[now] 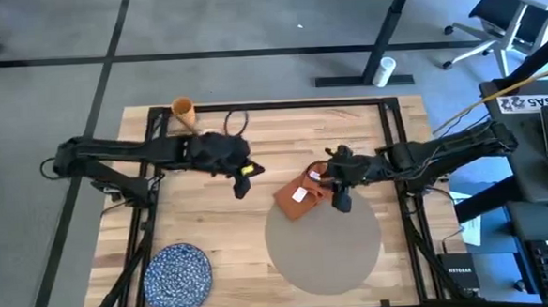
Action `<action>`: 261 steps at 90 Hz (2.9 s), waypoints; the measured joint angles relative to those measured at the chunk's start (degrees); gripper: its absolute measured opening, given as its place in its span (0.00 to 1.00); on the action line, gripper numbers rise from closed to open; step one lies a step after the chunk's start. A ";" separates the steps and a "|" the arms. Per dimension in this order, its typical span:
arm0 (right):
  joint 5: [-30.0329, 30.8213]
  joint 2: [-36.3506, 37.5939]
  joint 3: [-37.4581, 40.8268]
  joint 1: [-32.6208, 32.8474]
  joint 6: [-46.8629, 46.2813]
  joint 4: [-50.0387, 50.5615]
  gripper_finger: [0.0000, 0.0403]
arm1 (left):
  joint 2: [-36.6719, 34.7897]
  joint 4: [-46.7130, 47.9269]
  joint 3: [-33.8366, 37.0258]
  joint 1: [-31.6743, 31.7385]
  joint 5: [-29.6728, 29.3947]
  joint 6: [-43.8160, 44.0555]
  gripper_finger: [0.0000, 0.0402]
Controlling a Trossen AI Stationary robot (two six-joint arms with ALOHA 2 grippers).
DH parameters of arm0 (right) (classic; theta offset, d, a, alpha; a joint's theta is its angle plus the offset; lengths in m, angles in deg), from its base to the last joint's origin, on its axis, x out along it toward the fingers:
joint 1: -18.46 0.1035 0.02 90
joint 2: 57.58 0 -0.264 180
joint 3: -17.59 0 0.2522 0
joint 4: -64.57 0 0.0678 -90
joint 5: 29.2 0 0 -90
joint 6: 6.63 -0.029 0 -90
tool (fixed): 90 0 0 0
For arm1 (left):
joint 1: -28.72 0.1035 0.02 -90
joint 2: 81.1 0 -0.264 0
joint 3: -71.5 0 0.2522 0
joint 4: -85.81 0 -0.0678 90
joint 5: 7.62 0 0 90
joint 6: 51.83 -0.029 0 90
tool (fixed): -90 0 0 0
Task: Set table place
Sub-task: Fold the orange napkin
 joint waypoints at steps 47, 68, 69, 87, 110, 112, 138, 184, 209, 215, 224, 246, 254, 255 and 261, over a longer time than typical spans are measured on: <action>-0.70 -23.71 -11.90 0.16 -9.42 4.89 0.29 | -13.98 -1.69 13.20 -0.74 -0.35 -1.56 0.00; -0.41 -27.17 -15.33 0.33 -8.07 11.45 0.29 | -18.98 -1.34 16.63 -0.92 -1.07 -0.97 0.00; -0.41 -27.21 -15.33 0.33 -8.07 11.69 0.29 | -19.14 -1.29 16.84 -0.92 -1.08 -0.77 0.00; -0.93 -27.40 -14.96 0.35 -6.08 13.41 0.29 | -20.84 -1.78 19.28 -0.87 -1.17 0.52 0.00; -1.18 -29.78 -14.85 0.35 -4.72 14.65 0.29 | -21.02 -1.73 19.93 -0.87 -1.23 0.96 0.00; -1.06 -30.15 -14.85 0.35 -4.65 14.51 0.29 | -21.02 -1.74 19.93 -0.87 -1.26 0.94 0.00; -1.35 -33.48 -14.83 0.35 -7.10 13.78 0.40 | -21.07 -1.72 19.93 -0.87 -1.64 0.07 0.00; 2.93 -35.06 -14.81 -0.11 -16.53 18.86 0.68 | -21.07 -1.77 19.90 -0.95 -3.08 -3.32 0.00; 5.16 -35.82 -14.83 -1.30 -18.58 19.57 0.57 | -21.02 -0.16 19.88 -0.96 -3.06 -4.48 0.00; 4.84 -36.44 -14.81 -1.31 -18.41 19.08 0.54 | -21.02 0.07 19.88 -0.96 -3.06 -4.52 0.00; 4.45 -37.41 -14.83 -1.31 -18.27 17.36 0.52 | -21.02 0.90 19.88 -0.96 -3.06 -4.51 0.00; 3.15 -38.32 -14.83 -1.29 -18.88 17.55 0.51 | -21.02 0.94 19.88 -0.96 -3.06 -4.83 0.00; 4.13 -38.33 -14.83 -1.29 -20.84 19.23 0.48 | -21.02 0.96 19.88 -0.96 -3.04 -4.85 0.00; 4.21 -38.33 -14.83 -1.29 -21.07 19.35 0.47 | -21.02 0.96 19.88 -0.96 -3.04 -4.86 0.00; 4.65 -38.33 -14.83 -1.29 -22.39 19.95 0.42 | -21.02 0.99 19.88 -0.96 -3.04 -4.92 0.00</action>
